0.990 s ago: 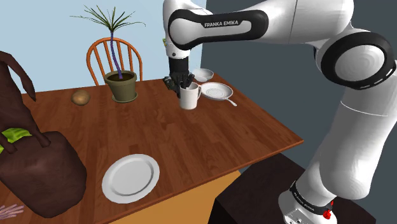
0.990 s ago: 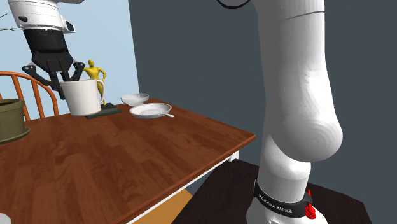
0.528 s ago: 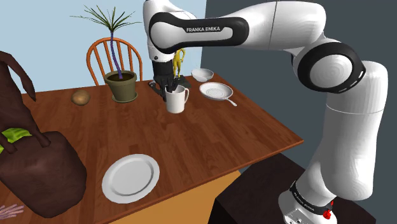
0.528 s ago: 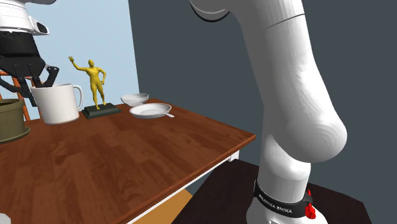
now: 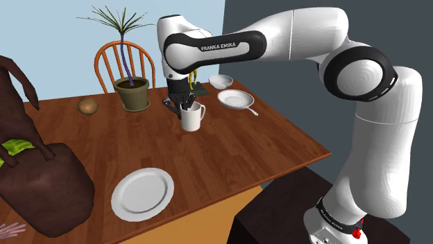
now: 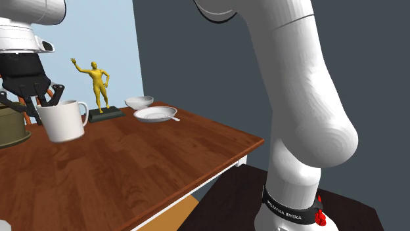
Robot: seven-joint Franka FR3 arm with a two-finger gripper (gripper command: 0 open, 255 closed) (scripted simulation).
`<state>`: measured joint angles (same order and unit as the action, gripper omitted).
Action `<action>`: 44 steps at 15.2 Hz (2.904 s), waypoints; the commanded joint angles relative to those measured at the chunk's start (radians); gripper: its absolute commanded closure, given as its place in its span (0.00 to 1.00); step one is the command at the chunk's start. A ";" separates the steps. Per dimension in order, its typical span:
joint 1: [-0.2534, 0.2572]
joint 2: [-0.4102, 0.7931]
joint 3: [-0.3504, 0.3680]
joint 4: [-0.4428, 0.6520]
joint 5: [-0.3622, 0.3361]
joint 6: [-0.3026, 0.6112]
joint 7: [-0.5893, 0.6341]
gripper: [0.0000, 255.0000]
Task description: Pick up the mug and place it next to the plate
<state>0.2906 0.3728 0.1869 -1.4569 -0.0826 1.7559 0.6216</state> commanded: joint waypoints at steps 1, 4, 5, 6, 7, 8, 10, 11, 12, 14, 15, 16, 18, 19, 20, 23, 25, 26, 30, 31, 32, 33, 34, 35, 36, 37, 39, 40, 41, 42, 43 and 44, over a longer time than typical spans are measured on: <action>-0.002 0.001 -0.001 -0.026 -0.001 0.028 0.000 1.00; -0.003 0.006 -0.002 -0.059 -0.002 0.066 0.001 1.00; -0.003 0.008 -0.002 -0.069 -0.003 0.078 0.002 1.00; -0.003 0.010 -0.002 -0.080 -0.003 0.090 0.002 1.00; -0.003 0.013 -0.003 -0.089 -0.004 0.103 0.003 1.00; -0.003 0.016 -0.003 -0.099 -0.005 0.115 0.004 1.00; -0.003 0.022 -0.004 -0.117 -0.006 0.139 0.005 1.00; -0.003 0.025 -0.004 -0.125 -0.007 0.151 0.006 1.00; -0.003 0.029 -0.004 -0.134 -0.008 0.163 0.006 1.00; -0.003 0.036 -0.005 -0.150 -0.010 0.186 0.008 1.00; -0.003 0.041 -0.006 -0.157 -0.011 0.198 0.009 1.00; -0.003 0.045 -0.006 -0.164 -0.012 0.209 0.010 1.00; -0.003 0.054 -0.007 -0.178 -0.014 0.232 0.011 1.00; -0.003 0.059 -0.008 -0.185 -0.015 0.243 0.012 1.00; -0.002 0.064 -0.008 -0.190 -0.016 0.253 0.013 1.00; -0.002 0.064 -0.008 -0.190 -0.016 0.253 0.013 1.00; -0.002 0.064 -0.008 -0.190 -0.016 0.253 0.013 1.00; -0.002 0.064 -0.008 -0.190 -0.016 0.253 0.013 1.00; -0.002 0.064 -0.008 -0.190 -0.016 0.253 0.013 0.00; -0.002 0.064 -0.008 -0.190 -0.016 0.253 0.013 0.00; -0.002 0.064 -0.008 -0.190 -0.016 0.253 0.013 0.00; -0.002 0.064 -0.008 -0.190 -0.016 0.253 0.013 0.00; -0.002 0.054 -0.007 -0.170 -0.014 0.224 0.011 0.00; -0.002 0.046 -0.006 -0.148 -0.012 0.194 0.010 0.00; -0.001 0.039 -0.005 -0.124 -0.010 0.163 0.008 0.00; -0.001 0.034 -0.004 -0.104 -0.008 0.138 0.007 0.00; -0.001 0.034 -0.004 -0.104 -0.008 0.139 0.007 0.00; -0.001 0.034 -0.004 -0.104 -0.008 0.138 0.007 0.00; -0.001 0.034 -0.004 -0.104 -0.008 0.138 0.007 0.00; -0.001 0.034 -0.004 -0.104 -0.008 0.138 0.007 0.00; -0.001 0.034 -0.004 -0.104 -0.008 0.138 0.007 0.00; -0.001 0.034 -0.004 -0.104 -0.008 0.138 0.007 0.00</action>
<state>0.2898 0.4073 0.1830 -1.5607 -0.0909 1.8946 0.6287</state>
